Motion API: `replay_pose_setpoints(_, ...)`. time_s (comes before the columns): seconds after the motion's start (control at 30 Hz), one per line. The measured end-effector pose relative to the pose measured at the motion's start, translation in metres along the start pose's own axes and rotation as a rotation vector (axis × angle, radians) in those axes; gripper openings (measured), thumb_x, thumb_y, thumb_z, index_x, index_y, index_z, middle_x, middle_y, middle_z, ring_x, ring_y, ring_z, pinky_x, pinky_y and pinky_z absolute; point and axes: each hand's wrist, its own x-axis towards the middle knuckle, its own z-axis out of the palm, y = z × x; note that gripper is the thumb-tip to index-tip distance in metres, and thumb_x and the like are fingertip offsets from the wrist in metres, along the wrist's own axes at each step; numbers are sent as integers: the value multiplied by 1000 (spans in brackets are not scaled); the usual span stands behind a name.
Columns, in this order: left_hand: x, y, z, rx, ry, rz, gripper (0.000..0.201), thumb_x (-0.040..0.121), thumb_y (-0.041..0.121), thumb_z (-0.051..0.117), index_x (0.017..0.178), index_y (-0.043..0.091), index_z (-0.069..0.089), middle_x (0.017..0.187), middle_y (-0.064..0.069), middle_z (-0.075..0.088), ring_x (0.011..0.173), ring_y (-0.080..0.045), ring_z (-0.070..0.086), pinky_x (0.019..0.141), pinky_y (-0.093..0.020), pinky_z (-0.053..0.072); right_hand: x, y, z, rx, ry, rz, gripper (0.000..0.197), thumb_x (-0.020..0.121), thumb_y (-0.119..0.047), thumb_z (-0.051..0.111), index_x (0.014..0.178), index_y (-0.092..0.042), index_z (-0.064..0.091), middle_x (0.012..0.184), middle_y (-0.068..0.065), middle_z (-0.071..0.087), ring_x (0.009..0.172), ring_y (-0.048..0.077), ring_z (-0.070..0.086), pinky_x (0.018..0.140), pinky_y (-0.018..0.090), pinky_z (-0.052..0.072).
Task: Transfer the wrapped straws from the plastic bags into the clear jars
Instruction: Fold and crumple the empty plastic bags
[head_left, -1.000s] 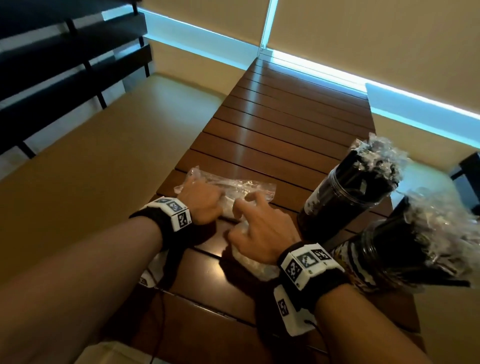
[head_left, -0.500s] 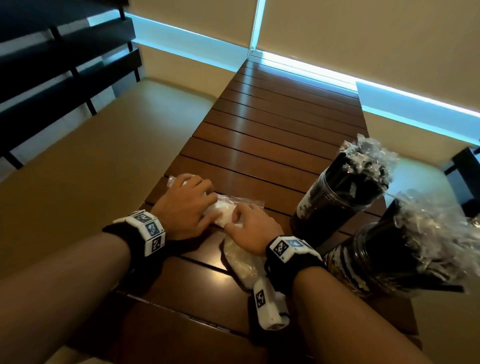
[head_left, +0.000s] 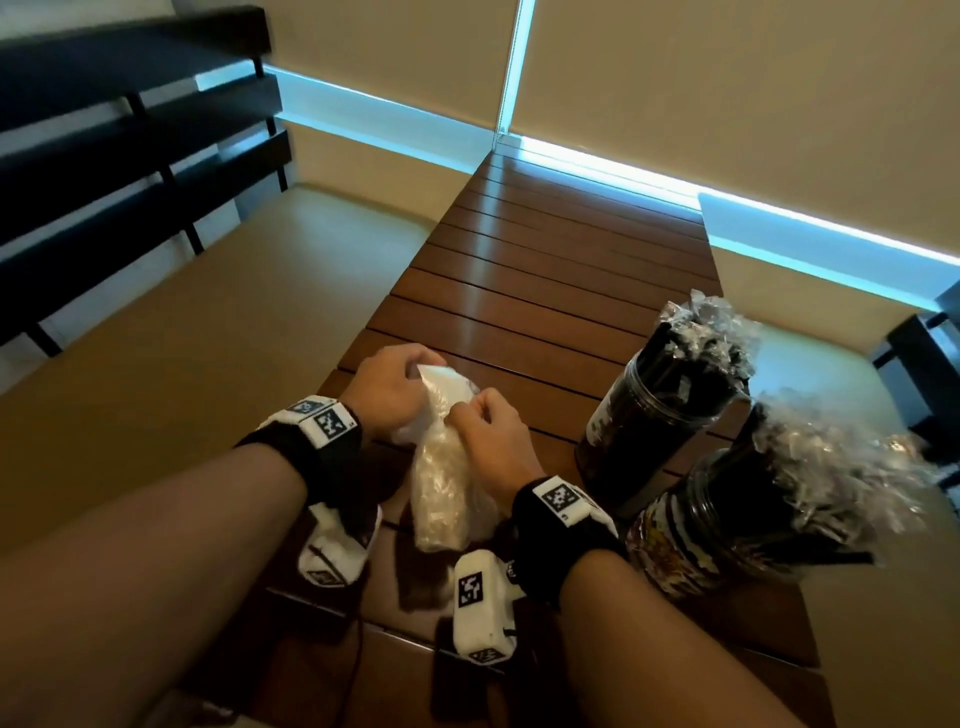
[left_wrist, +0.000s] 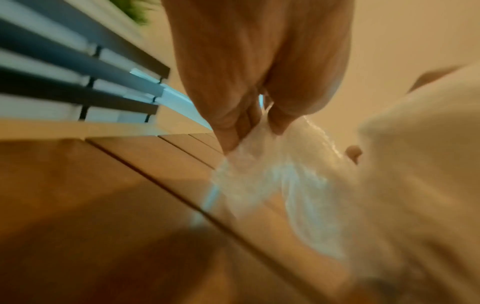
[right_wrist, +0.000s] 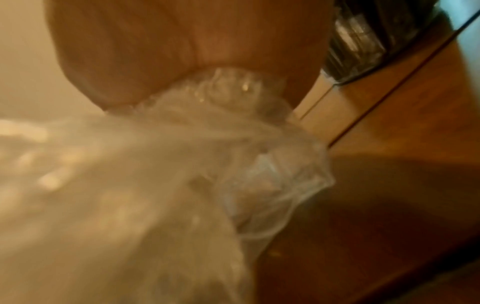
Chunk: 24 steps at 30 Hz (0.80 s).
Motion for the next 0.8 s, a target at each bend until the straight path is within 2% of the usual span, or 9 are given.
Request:
replay_pose_setpoints(0.1, -15, 32, -10, -578, -113, -118, 36, 87, -6, 47, 100, 13, 75, 100, -12, 73, 96, -30, 67, 81, -45, 58, -11, -28, -12, 57, 78, -123, 21, 85, -26, 58, 73, -20, 43, 70, -5, 48, 64, 11, 42, 61, 33, 38)
replay_pose_setpoints(0.2, -33, 61, -26, -918, -297, -128, 35, 90, 10, 44, 93, 9, 78, 90, -9, 68, 83, -24, 59, 73, -30, 50, -23, -48, -20, 24, 111, -198, 23, 86, -24, 58, 71, -21, 40, 69, -6, 48, 61, 10, 41, 57, 27, 37)
replay_pose_setpoints(0.3, -49, 88, -27, -746, -306, -64, 32, 92, 13, 59, 124, 10, 61, 113, -14, 65, 96, -26, 64, 83, -38, 54, -40, -62, -24, 29, 99, -256, 21, 86, -27, 58, 73, -21, 43, 71, -5, 50, 63, 10, 43, 59, 30, 37)
replay_pose_setpoints(0.4, -63, 112, -30, -488, 21, 13, 34, 87, -4, 61, 111, 20, 63, 111, -6, 68, 103, -23, 66, 88, -41, 57, -65, -75, -34, -90, 95, -364, 11, 86, -32, 57, 83, -23, 52, 95, -6, 52, 79, 9, 50, 70, 29, 42)
replay_pose_setpoints(0.47, -78, 126, -38, -305, 171, 107, 33, 83, 3, 64, 104, 28, 66, 103, 4, 69, 100, -16, 66, 89, -38, 56, -84, -84, -47, -135, 256, -410, 10, 84, -38, 58, 89, -30, 56, 109, -8, 44, 90, 8, 51, 77, 29, 44)
replay_pose_setpoints(0.53, -95, 140, -42, -243, 209, 169, 33, 79, 12, 69, 107, 30, 68, 105, 4, 71, 101, -16, 67, 92, -41, 56, -100, -99, -65, -130, 415, -455, 13, 87, -41, 56, 88, -28, 57, 109, -7, 43, 89, 9, 51, 77, 30, 42)
replay_pose_setpoints(0.63, -139, 174, -36, -353, 77, 281, 25, 89, 11, 66, 113, 17, 69, 110, -5, 72, 104, -23, 68, 96, -47, 54, -131, -126, -90, -114, 518, -559, 32, 97, -45, 46, 76, -21, 51, 97, 1, 50, 81, 15, 48, 74, 32, 39)
replay_pose_setpoints(0.7, -172, 194, -33, -619, -55, 287, 28, 90, 21, 59, 114, 8, 67, 110, -11, 71, 103, -29, 67, 102, -55, 47, -155, -148, -103, -47, 545, -623, 40, 99, -51, 39, 71, -23, 46, 92, 3, 52, 80, 16, 46, 71, 30, 34)
replay_pose_setpoints(0.8, -215, 219, -38, -846, -293, 325, 44, 97, 42, 44, 124, 13, 64, 122, -11, 68, 112, -27, 65, 100, -46, 49, -179, -181, -120, -47, 552, -606, 50, 97, -61, 28, 82, -22, 54, 99, 4, 55, 86, 19, 48, 75, 31, 35)
